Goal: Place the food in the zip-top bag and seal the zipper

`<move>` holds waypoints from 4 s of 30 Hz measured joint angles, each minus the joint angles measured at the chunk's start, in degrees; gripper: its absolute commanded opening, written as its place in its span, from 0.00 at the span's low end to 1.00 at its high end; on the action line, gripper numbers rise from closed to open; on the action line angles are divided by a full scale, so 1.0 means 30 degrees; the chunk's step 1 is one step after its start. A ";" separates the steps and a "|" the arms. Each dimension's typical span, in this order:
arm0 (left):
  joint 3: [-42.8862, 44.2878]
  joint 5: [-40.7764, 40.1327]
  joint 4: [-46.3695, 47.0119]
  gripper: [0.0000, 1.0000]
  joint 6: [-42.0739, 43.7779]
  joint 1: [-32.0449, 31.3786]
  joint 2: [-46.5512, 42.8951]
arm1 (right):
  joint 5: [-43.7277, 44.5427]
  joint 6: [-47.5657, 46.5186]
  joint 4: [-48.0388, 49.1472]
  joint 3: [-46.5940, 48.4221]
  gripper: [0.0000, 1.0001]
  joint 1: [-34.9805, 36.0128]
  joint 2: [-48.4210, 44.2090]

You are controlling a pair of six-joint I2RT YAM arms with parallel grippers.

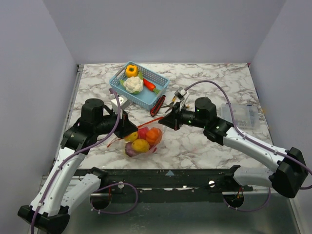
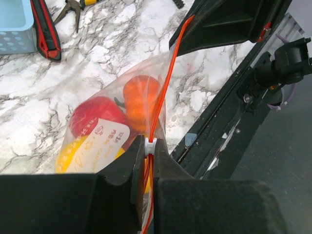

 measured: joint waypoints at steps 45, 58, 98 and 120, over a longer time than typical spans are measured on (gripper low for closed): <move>-0.1217 -0.1647 -0.1180 0.00 -0.1275 0.0000 -0.0729 | 0.8896 -0.0044 -0.1792 -0.2419 0.00 -0.1486 -0.3519; -0.1217 -0.1705 -0.1202 0.38 -0.1399 0.0000 -0.0896 | 0.8568 -0.0750 -0.1384 -0.3206 0.00 -0.1515 -0.3781; -0.0095 -0.6025 -0.2069 0.78 -0.3293 0.0015 -0.2557 | 1.5824 1.1234 -1.0921 -0.5938 0.01 -0.1741 -0.5712; 0.1734 -0.5625 -0.1311 0.94 -0.5916 0.0015 -0.4867 | 1.3959 1.2466 -1.4571 -0.6921 0.64 -0.1741 -1.4979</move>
